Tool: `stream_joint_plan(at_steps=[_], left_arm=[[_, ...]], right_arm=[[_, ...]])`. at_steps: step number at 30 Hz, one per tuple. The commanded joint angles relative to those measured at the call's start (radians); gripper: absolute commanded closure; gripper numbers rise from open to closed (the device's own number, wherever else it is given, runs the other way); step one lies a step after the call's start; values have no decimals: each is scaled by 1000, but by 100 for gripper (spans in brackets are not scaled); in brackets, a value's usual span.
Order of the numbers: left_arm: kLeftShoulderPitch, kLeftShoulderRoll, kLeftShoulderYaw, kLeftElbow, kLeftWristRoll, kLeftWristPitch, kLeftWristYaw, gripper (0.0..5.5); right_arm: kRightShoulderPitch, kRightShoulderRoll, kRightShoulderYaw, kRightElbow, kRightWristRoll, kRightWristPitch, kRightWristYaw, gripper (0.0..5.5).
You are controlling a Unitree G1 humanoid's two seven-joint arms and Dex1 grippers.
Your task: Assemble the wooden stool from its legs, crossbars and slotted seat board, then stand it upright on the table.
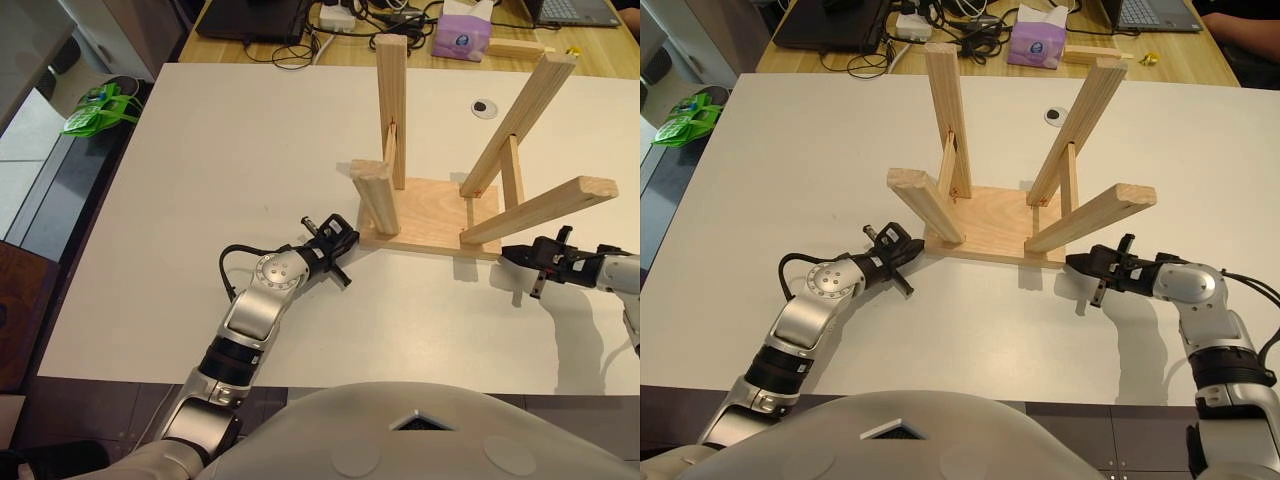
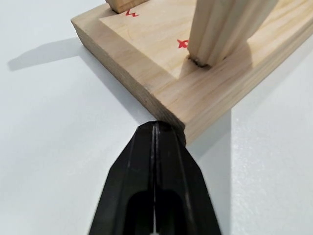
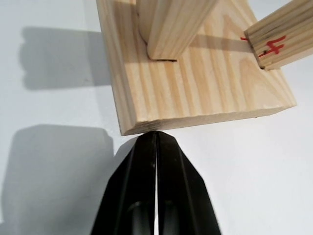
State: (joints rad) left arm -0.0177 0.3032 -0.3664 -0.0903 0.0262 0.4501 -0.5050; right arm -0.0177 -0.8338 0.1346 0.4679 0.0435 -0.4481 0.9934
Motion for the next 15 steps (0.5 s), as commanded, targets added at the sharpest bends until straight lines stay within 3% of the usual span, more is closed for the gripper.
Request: stream_joint_plan(at_steps=[1, 15], left_arm=[[36, 4, -24, 40, 3, 45, -13, 546], [26, -11, -6, 35, -28, 47, -24, 546]], right_arm=[[39, -7, 14, 0, -7, 8, 44, 550], [9, 22, 12, -24, 38, 29, 82, 550]])
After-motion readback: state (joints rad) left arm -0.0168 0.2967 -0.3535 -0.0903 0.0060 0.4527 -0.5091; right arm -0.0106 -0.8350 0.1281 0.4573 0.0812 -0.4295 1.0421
